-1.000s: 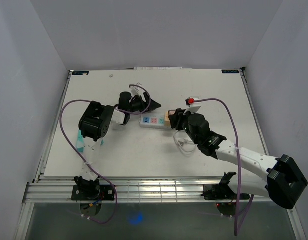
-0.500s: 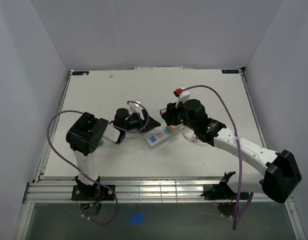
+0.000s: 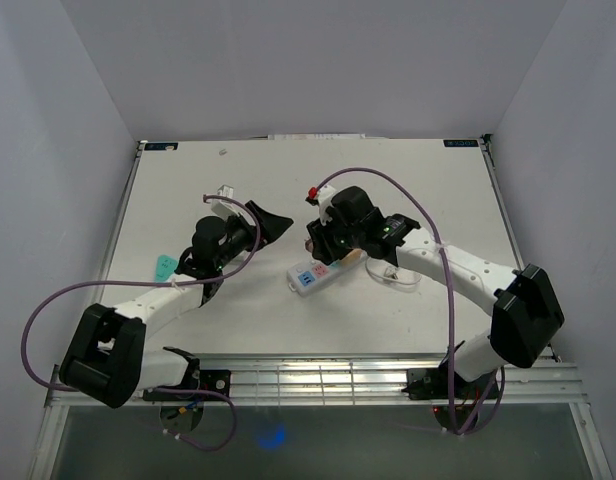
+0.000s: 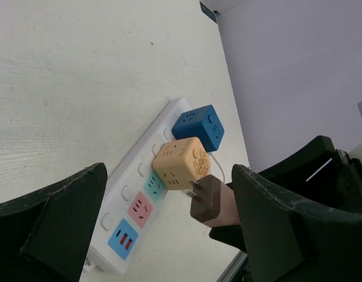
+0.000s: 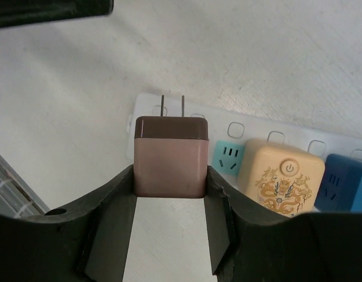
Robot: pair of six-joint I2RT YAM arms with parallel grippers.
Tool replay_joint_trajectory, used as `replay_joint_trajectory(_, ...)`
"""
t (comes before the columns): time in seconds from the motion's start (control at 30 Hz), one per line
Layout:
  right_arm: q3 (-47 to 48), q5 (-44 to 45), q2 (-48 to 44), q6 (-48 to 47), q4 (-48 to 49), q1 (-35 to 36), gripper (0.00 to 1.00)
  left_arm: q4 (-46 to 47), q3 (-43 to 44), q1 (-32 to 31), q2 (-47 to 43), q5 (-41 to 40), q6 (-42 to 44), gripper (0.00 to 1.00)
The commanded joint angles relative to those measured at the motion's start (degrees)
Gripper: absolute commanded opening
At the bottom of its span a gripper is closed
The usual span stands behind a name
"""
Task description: Insert the plug
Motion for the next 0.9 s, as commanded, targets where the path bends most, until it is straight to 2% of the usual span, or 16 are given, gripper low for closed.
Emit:
replay_joint_trajectory(0.0, 4.03, -1.46, 1.62, -5.82, -7.05, 0.41, 0.08, -4.57, -1.28, 0.24, -2.70, -4.39, -2.13, 0.98)
replay_joint_trajectory(0.13, 8.41, -2.42, 6.35, -7.94, -13.20, 0.32, 0.08, -5.63, -0.93, 0.24, -2.88, -4.22, -2.04, 0.98)
replay_joint_trajectory(0.2, 9.30, -2.69, 7.33, -8.12, -15.85, 0.32, 0.08, -5.02, -0.66, 0.24, -1.48, -1.68, -2.04, 0.98)
replay_joint_trajectory(0.33, 7.20, -3.65, 5.94, -7.68, -12.95, 0.41, 0.08, -0.20, -1.01, 0.24, 2.91, 3.16, -3.53, 0.97)
replay_joint_trajectory(0.5, 3.86, -5.85, 3.56, -7.06, -7.78, 0.50, 0.08, 5.96, -1.19, -0.72, 8.54, 7.64, -5.38, 0.89)
replay_joint_trajectory(0.67, 1.75, -5.94, 1.98, -6.54, -4.69, 0.50, 0.08, 6.94, 1.26, -5.82, 13.02, 6.86, -3.36, 0.85)
replay_joint_trajectory(0.87, 1.40, -5.15, 2.24, -6.10, -3.81, 0.50, 0.08, 6.94, 2.59, -9.60, 13.82, 4.93, -1.34, 0.85)
